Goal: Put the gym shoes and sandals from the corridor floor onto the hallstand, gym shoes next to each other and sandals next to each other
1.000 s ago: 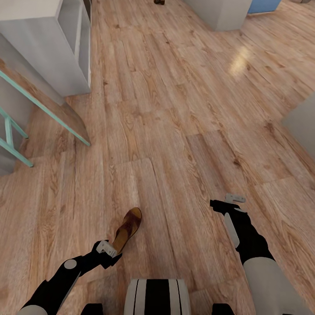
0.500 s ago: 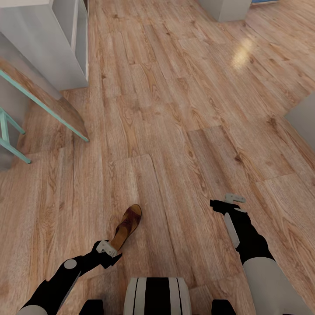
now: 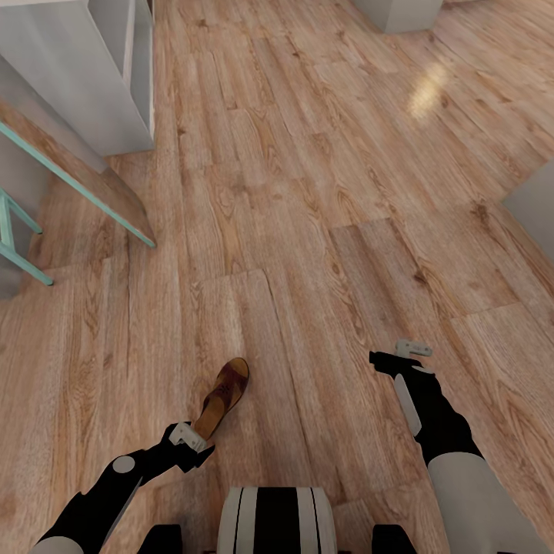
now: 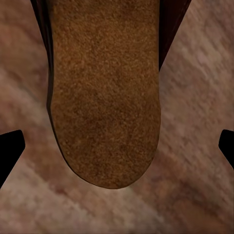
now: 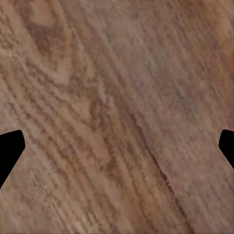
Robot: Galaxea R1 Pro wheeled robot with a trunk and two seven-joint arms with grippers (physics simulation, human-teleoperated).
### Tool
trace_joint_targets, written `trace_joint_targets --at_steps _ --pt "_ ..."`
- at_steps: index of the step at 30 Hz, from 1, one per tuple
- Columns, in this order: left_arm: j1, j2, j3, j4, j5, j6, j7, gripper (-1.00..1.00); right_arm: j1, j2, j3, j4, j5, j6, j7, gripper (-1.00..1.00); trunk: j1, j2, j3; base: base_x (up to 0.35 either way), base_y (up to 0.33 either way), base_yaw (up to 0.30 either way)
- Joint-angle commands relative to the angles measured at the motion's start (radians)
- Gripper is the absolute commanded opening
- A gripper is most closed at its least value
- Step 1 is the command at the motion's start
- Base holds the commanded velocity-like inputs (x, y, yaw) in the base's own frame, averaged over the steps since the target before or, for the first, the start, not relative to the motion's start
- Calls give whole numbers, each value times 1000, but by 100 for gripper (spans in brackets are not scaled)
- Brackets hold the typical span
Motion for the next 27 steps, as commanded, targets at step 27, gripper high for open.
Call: trace_joint_targets --at_steps 27 --pt "0 1 -1 0 -10 -8 2 100 0 0 1 -1 -9 4 -6 100 3 -2 -33 12 0 0"
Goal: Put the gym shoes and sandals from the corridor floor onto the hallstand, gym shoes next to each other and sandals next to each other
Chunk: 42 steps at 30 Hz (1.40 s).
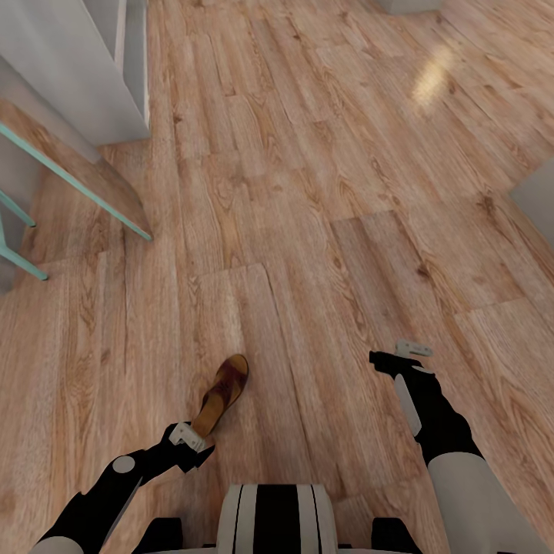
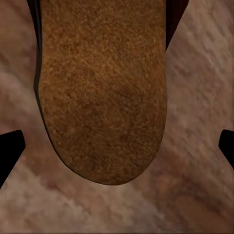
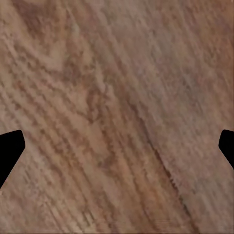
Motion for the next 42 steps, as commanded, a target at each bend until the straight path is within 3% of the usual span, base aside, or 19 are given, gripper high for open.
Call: trace_joint_targets --at_steps 1,42 --pt "0 1 -1 0 -10 -8 1 100 0 0 1 -1 -9 4 -7 100 0 0 -1 86 0 0" --pt "0 -1 -1 -3 -10 -8 13 100 0 0 0 -1 -9 4 -7 100 0 0 -4 25 0 0"
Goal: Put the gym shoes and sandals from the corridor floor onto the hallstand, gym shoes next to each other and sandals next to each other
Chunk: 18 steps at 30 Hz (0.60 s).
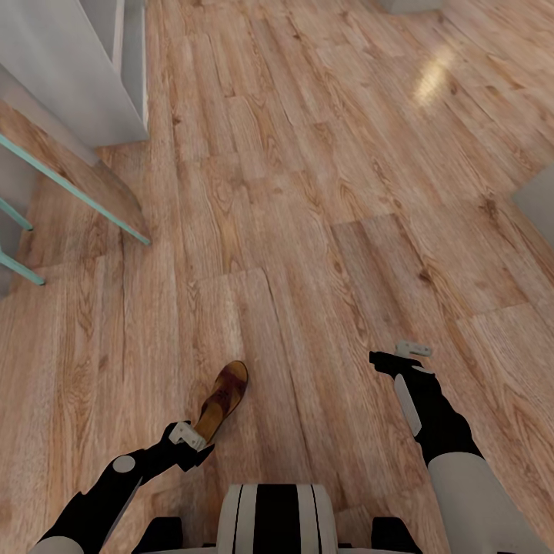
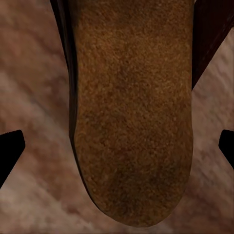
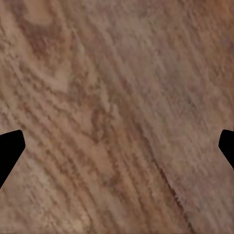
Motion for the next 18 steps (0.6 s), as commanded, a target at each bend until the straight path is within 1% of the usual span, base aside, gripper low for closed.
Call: trace_joint_targets --at_steps 1,4,6,18 --pt "0 0 -1 0 -10 -8 1 100 0 0 1 -1 -9 4 -6 100 0 0 -2 0 0 0" --pt "0 0 -1 0 -10 -8 1 100 0 0 1 -1 -9 4 -7 100 1 -1 -18 0 0 0" --pt "0 0 -1 -1 -10 -8 1 100 0 0 1 -2 -8 4 -6 100 1 -1 -21 0 0 0" --pt "0 1 -1 -1 -10 -8 2 100 0 0 1 -2 -8 4 -7 100 1 -1 -23 0 0 0"
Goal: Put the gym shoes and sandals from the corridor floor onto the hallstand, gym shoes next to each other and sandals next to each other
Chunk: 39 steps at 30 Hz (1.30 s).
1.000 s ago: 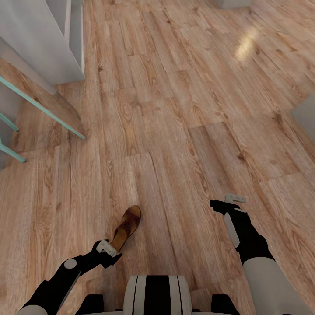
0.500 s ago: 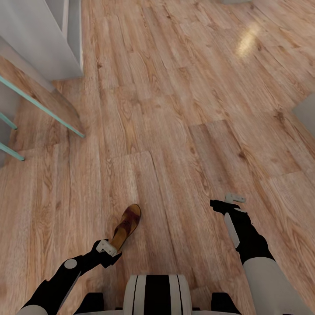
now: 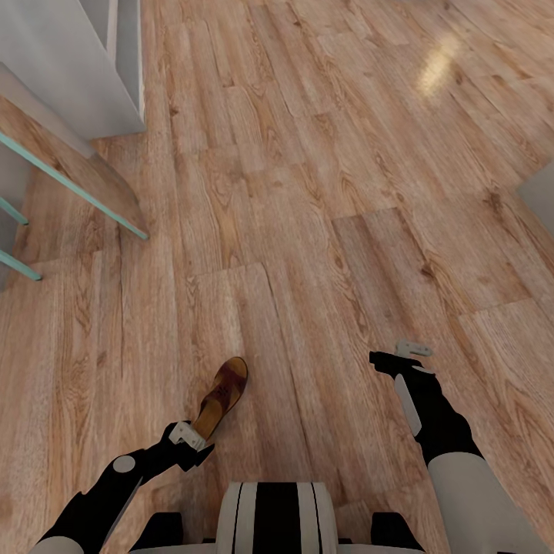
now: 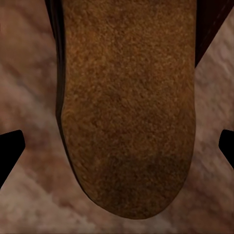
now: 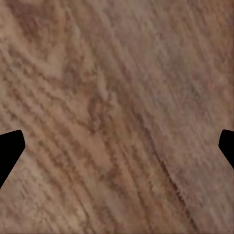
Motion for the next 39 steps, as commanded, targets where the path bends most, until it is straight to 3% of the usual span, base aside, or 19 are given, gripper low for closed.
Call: trace_joint_targets --at_steps 1,15,16,22,39 --pt "0 1 -1 0 -10 -8 1 100 0 0 2 -1 -9 4 -6 100 0 0 0 0 0 0" --pt "0 0 -1 0 -10 -9 8 100 0 0 2 -1 -9 4 -6 100 0 0 -1 0 0 0" --pt "0 0 -1 1 -10 -9 15 -100 0 0 1 -1 -9 4 -6 100 0 0 -1 0 0 0" --pt "0 0 -1 1 -10 -9 74 -100 0 0 2 -1 -9 4 -7 100 0 0 -1 0 0 0" --pt "0 0 -1 1 -10 -9 80 -100 0 0 1 -1 -9 4 -7 100 0 0 -1 0 0 0"
